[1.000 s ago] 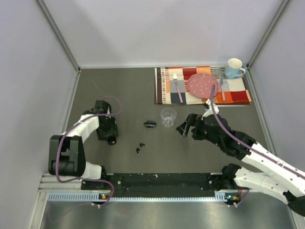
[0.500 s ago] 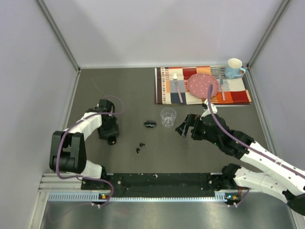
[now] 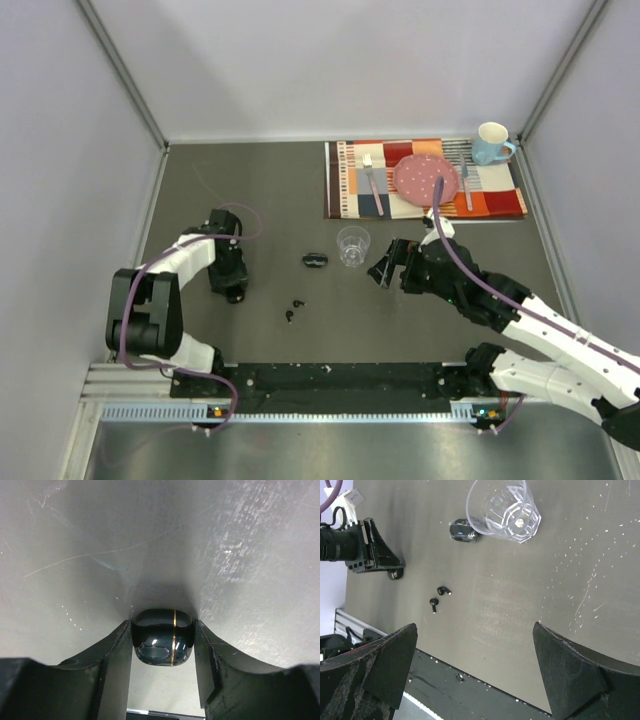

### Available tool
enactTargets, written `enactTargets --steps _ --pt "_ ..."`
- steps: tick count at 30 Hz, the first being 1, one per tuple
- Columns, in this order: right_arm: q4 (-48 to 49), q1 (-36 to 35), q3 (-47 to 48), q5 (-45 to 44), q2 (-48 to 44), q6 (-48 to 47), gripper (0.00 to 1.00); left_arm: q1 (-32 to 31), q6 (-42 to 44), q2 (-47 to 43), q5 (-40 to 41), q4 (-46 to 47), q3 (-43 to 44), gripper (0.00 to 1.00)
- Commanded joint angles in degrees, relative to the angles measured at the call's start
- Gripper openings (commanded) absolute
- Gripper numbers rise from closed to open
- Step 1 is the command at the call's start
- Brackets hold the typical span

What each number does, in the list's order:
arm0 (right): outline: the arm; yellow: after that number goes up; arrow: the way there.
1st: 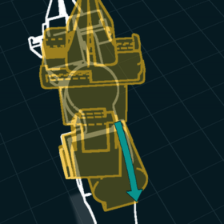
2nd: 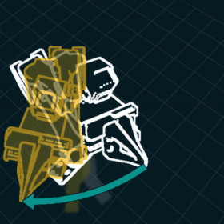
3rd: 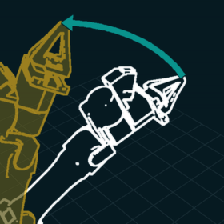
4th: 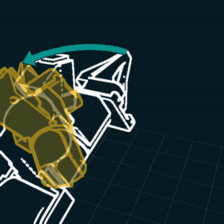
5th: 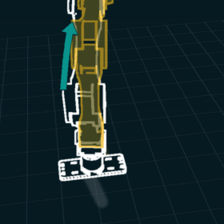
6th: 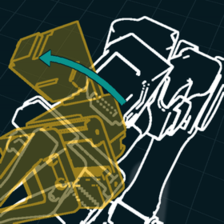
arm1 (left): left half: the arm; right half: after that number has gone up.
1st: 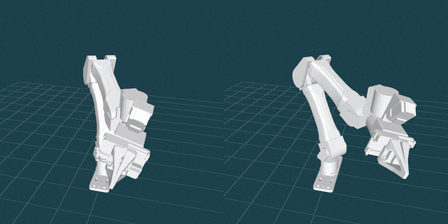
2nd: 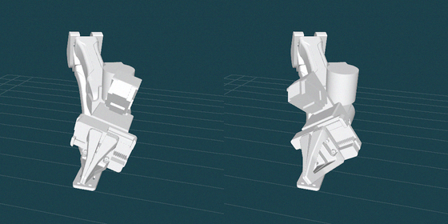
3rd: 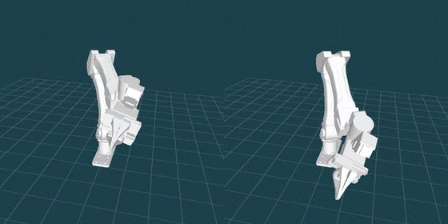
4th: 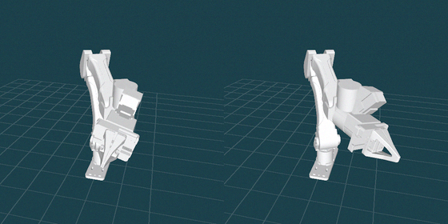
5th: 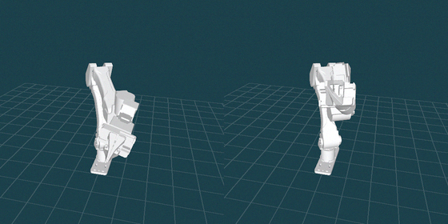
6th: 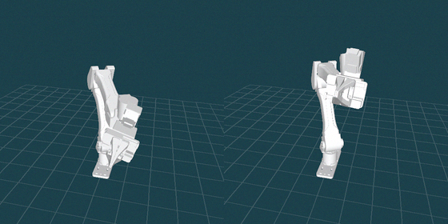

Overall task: Insert the wireless bluetooth earbuds into the charging case
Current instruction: Pick up the charging case at the center of the board.

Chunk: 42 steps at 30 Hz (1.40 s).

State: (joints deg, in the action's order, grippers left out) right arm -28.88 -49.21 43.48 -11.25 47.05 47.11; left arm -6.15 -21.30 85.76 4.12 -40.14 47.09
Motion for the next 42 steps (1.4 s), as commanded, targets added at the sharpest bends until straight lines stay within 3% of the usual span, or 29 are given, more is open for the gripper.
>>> enactTargets --steps 1,9,13,15,19,29,34,42 --pt "1.46 0.61 1.43 -0.18 0.15 -0.44 0.99 -0.26 -0.23 -1.38 -1.74 0.41 1.60 0.00" --pt "1.72 0.61 0.29 -2.81 -0.46 1.31 0.99 -0.18 -9.18 -10.93 -11.50 2.52 3.79 0.00" --pt "8.55 0.61 -3.56 -2.91 -1.96 1.75 0.98 -0.88 -16.48 -18.59 -14.31 5.59 3.62 0.00" --pt "12.87 0.52 -5.42 -1.15 -2.31 1.23 0.92 -1.93 -21.31 -22.11 -14.93 7.00 2.92 0.00" --pt "20.78 -1.76 -7.97 -1.32 -2.22 -0.25 0.87 -5.44 -29.05 -25.55 -14.76 9.81 2.04 0.00" --pt "38.89 -13.80 -8.85 -12.21 4.80 -8.44 0.79 -20.02 -44.95 -30.03 -11.07 17.54 1.69 0.00" --pt "46.88 -17.75 -8.86 -15.82 8.14 -13.96 0.77 -23.11 -48.13 -31.79 -8.35 18.61 1.25 0.00" --pt "50.41 -19.52 -5.17 -16.27 14.65 -18.02 0.80 -26.89 -50.51 -31.70 -8.43 20.89 0.90 0.00"
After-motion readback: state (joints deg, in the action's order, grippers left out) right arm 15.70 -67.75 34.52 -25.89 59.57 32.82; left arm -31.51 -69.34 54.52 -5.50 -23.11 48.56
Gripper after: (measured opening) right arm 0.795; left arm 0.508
